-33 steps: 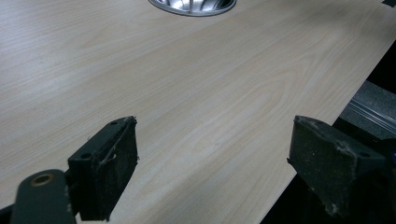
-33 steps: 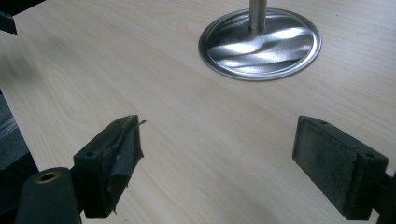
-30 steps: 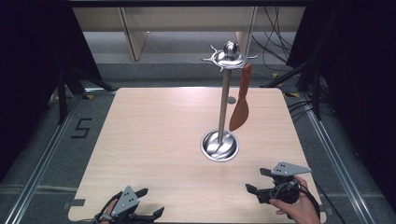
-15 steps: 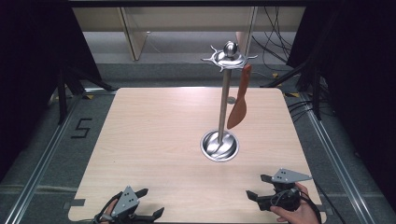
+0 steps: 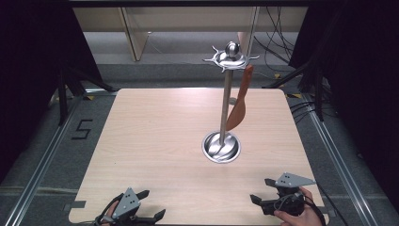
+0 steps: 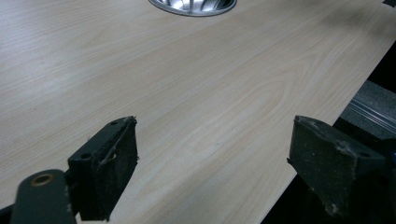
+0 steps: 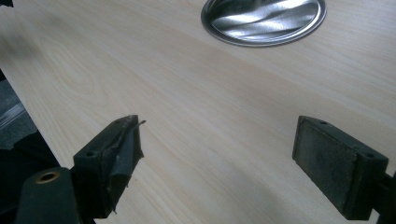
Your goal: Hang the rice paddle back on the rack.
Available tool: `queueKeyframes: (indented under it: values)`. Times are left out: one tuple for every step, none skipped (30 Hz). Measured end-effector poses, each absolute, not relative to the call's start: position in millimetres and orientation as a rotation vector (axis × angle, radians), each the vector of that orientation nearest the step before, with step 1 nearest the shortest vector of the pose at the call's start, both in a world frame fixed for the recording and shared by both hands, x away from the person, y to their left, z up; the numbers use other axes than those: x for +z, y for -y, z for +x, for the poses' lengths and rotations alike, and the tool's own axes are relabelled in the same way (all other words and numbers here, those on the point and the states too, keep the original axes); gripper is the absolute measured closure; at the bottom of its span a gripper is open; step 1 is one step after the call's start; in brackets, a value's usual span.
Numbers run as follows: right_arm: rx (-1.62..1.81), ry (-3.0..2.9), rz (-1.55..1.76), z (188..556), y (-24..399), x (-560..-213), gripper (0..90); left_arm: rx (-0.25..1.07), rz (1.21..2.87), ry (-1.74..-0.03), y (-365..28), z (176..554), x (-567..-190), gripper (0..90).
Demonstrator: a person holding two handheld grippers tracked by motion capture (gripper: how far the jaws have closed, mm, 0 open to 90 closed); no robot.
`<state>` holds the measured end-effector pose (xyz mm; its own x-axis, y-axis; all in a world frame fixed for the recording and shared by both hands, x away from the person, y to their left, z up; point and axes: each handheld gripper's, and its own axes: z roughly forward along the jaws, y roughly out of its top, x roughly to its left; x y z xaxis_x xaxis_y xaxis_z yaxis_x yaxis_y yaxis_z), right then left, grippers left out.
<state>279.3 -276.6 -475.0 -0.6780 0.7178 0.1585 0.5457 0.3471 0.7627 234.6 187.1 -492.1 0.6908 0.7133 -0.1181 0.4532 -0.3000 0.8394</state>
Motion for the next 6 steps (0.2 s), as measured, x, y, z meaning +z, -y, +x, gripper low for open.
queueKeyframes:
  values:
    - [1.232,-2.401,1.150,279.2,276.8,-475.0,16.3,0.341,1.943,-0.906,-186.7,234.7,-492.1,14.9]
    - [1.238,-2.414,1.144,280.4,276.6,-476.6,16.4,0.342,1.942,-0.904,-186.6,234.9,-491.8,14.9]
    - [1.236,-2.397,1.205,278.4,275.1,-476.6,16.4,0.345,1.950,-0.903,-187.0,235.0,-491.7,14.9]
    - [1.253,-2.412,1.172,280.1,277.6,-476.3,16.4,0.347,1.950,-0.903,-186.9,234.9,-491.8,14.9]
    - [1.258,-2.418,1.176,280.4,277.8,-476.6,16.4,0.348,1.951,-0.904,-186.8,234.9,-491.9,14.9]
    - [1.234,-2.400,1.169,281.3,277.6,-477.6,16.4,0.343,1.949,-0.905,-186.8,235.0,-491.7,14.9]
